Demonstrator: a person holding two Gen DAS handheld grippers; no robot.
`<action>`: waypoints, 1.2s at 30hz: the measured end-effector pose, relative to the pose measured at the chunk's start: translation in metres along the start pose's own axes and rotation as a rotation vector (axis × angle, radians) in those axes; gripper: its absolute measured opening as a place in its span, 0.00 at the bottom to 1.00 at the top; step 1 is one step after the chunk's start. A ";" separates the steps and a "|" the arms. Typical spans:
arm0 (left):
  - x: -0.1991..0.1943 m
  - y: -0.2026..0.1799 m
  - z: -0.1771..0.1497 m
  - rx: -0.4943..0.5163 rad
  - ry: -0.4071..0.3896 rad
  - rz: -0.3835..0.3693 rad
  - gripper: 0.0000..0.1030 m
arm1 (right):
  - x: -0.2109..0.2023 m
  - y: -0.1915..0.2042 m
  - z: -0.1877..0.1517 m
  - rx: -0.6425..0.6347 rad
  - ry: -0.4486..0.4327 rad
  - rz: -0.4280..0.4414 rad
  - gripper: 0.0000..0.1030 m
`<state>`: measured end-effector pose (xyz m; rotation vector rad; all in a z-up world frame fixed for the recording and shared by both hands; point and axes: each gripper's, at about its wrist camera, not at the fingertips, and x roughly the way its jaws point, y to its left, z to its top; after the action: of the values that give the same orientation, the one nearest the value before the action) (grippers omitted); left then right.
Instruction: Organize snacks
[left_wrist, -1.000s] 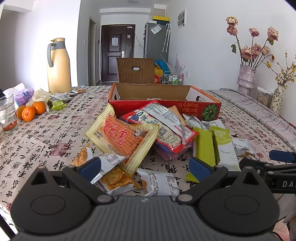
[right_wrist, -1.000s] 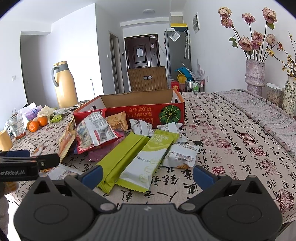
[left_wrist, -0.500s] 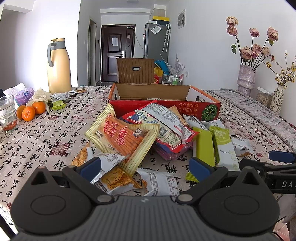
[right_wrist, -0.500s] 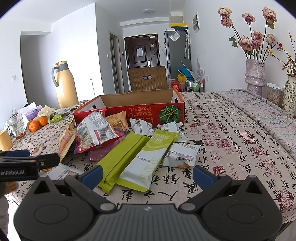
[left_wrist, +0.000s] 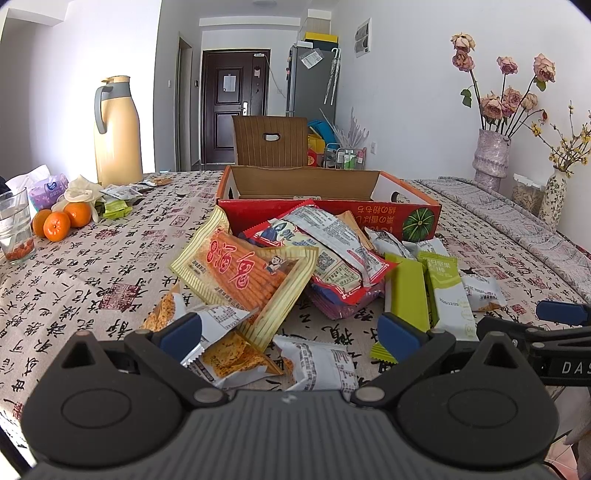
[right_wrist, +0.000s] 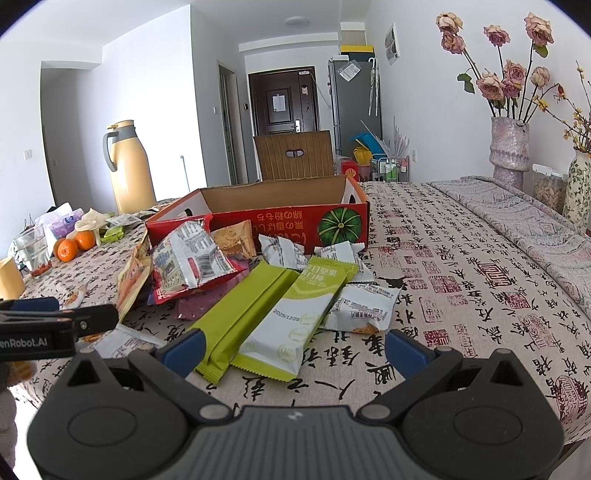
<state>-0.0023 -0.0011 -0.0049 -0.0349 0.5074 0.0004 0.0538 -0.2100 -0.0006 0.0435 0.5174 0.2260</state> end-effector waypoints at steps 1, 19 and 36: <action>0.000 0.000 0.000 0.000 0.000 0.000 1.00 | 0.000 -0.001 0.001 0.000 0.000 0.000 1.00; 0.000 0.000 0.003 -0.007 -0.010 -0.002 1.00 | 0.008 0.001 -0.004 -0.003 0.003 0.005 0.98; 0.019 0.017 0.011 -0.035 -0.011 0.008 1.00 | 0.073 0.009 0.029 0.004 0.128 -0.058 0.51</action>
<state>0.0198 0.0161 -0.0056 -0.0672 0.4968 0.0172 0.1282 -0.1847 -0.0107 0.0179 0.6459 0.1713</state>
